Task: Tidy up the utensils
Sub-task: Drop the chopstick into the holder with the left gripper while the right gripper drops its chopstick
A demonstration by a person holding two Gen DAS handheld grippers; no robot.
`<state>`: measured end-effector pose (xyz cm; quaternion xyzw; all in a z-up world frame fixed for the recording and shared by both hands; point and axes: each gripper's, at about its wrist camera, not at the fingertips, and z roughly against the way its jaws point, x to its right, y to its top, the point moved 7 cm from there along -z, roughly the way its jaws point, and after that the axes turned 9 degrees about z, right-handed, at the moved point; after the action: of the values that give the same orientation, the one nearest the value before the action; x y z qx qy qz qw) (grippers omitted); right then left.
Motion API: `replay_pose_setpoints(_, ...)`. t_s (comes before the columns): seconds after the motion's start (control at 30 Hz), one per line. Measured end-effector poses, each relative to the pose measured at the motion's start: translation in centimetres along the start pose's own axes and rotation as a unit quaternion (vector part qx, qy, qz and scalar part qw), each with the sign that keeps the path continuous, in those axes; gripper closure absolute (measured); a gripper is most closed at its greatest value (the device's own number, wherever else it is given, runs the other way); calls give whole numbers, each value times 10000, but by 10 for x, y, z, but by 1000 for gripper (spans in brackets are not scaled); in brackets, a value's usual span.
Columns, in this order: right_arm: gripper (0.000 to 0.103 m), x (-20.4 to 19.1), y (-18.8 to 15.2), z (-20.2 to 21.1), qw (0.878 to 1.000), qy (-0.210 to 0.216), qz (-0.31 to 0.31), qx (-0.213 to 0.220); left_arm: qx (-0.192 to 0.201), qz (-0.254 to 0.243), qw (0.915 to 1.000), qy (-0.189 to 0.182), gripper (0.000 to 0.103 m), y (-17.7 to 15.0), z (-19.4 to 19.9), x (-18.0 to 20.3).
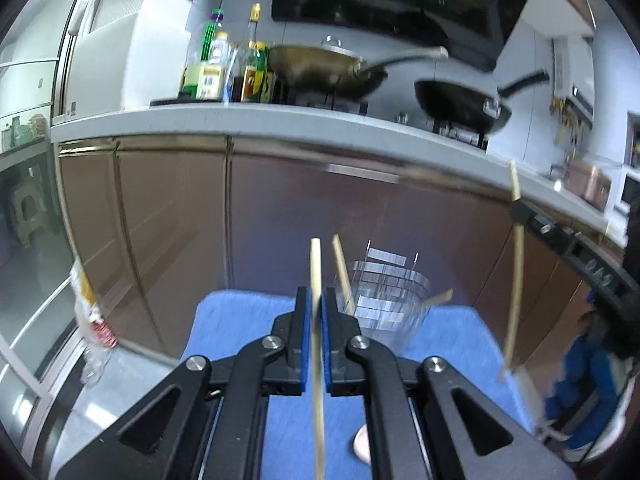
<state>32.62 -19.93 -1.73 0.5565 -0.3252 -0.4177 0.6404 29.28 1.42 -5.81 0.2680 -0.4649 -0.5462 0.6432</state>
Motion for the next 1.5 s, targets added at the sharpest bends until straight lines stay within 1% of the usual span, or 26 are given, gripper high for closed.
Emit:
replay_pose_setpoints(0.17,97,8,27,-36,9991,-63,-70,413,246,346,9968,-680,99,48,-18,16)
replay_pose_setpoints(0.27,97,17,38,-58,9979,-224,-77,610,472,455,9938,-896,99,71,-32,27)
replay_pose_setpoints(0.4,97,28,40,-83,9960,-472,12,762,751,635,9896,-1045,99,94,-55,39)
replay_pose_setpoints(0.47,97,30,37,-90,9954,-556,103,772,989,715,9874,-1004,99,103,-68,43)
replay_pose_setpoints(0.57,97,33,25,-103,9946,-686,199,754,1243,803,9847,-915,99,108,-87,46)
replay_pose_setpoints(0.77,97,49,5,-117,9917,-1018,244,750,1615,829,9811,-671,99,91,-126,55)
replay_pose_setpoints(0.87,97,50,-7,-123,9892,-1218,396,717,1784,800,9795,-487,98,75,-144,54)
replay_pose_setpoints(0.97,97,52,-25,-125,9887,-1307,422,603,1825,768,9795,-360,96,62,-155,46)
replay_pose_setpoints(1.03,97,51,-34,-120,9873,-1395,493,572,1696,744,9820,-379,95,55,-157,43)
replay_pose_setpoints(1.07,96,50,-36,-117,9870,-1411,506,575,1642,719,9830,-385,89,53,-155,41)
replay_pose_setpoints(1.1,91,49,-38,-111,9874,-1391,503,565,1613,696,9837,-395,84,51,-153,41)
replay_pose_setpoints(1.13,84,48,-39,-107,9872,-1400,513,565,1592,675,9841,-398,75,49,-151,40)
replay_pose_setpoints(1.17,81,48,-39,-102,9867,-1430,529,563,1560,654,9848,-381,73,49,-146,38)
replay_pose_setpoints(1.2,78,48,-39,-96,9864,-1463,523,536,1528,637,9855,-373,73,48,-142,38)
replay_pose_setpoints(1.3,78,50,-39,-82,9865,-1505,486,427,1383,574,9882,-321,73,45,-126,35)
replay_pose_setpoints(1.4,77,51,-40,-67,9870,-1532,411,267,1216,483,9912,-208,68,39,-109,32)
replay_pose_setpoints(1.5,72,55,-40,-47,9853,-1677,313,89,1109,362,9931,-87,66,32,-89,32)
